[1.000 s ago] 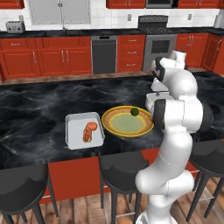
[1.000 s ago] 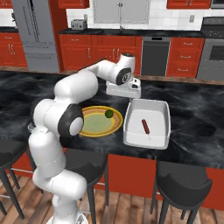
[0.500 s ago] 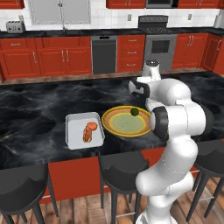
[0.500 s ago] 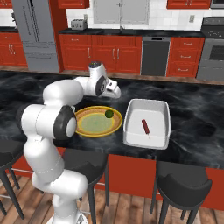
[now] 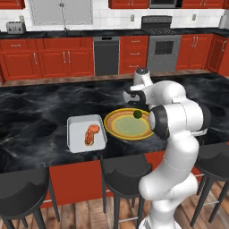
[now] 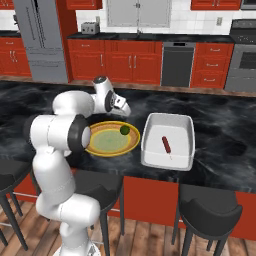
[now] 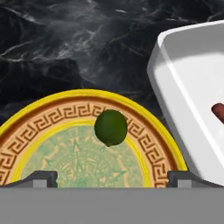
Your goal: Place one cooked food and one vegetable from the large plate to each tupperware container.
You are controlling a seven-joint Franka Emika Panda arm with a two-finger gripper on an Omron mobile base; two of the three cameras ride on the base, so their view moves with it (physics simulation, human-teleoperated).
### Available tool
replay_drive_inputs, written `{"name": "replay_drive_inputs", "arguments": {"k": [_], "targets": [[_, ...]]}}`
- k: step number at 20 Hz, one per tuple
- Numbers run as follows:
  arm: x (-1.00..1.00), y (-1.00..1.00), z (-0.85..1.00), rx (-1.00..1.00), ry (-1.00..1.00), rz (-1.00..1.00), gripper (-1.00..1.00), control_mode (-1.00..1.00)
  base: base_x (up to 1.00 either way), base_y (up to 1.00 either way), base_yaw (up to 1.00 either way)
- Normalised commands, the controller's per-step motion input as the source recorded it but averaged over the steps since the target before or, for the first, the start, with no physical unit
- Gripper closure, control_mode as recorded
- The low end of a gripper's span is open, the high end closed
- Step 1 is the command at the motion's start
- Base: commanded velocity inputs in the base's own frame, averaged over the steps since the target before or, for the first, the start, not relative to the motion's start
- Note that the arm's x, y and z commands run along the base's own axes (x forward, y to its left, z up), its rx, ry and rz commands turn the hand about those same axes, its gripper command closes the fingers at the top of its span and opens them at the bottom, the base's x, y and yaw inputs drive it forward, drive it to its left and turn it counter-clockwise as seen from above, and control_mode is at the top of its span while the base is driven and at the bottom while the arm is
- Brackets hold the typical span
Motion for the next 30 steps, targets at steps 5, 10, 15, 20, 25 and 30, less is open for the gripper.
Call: {"name": "replay_drive_inputs", "arguments": {"k": [5, 10, 15, 20, 25, 30], "targets": [[0.45, 0.0, -0.75, -0.01, -0.03, 0.0, -1.0, -1.0, 0.0, 0.0, 0.0], [0.48, -0.04, -0.57, -0.01, 0.0, 0.0, -1.0, -1.0, 0.0, 0.0, 0.0], [0.3, -0.13, -0.28, -0.01, 0.07, -0.01, -1.0, -1.0, 0.0, 0.0, 0.0], [0.02, -0.13, -0.14, 0.0, 0.08, -0.06, -1.0, -1.0, 0.0, 0.0, 0.0], [0.01, -0.07, -0.19, 0.0, 0.08, -0.06, -1.0, -1.0, 0.0, 0.0, 0.0], [0.15, 0.0, -0.27, 0.0, 0.06, -0.02, -1.0, -1.0, 0.0, 0.0, 0.0]]}}
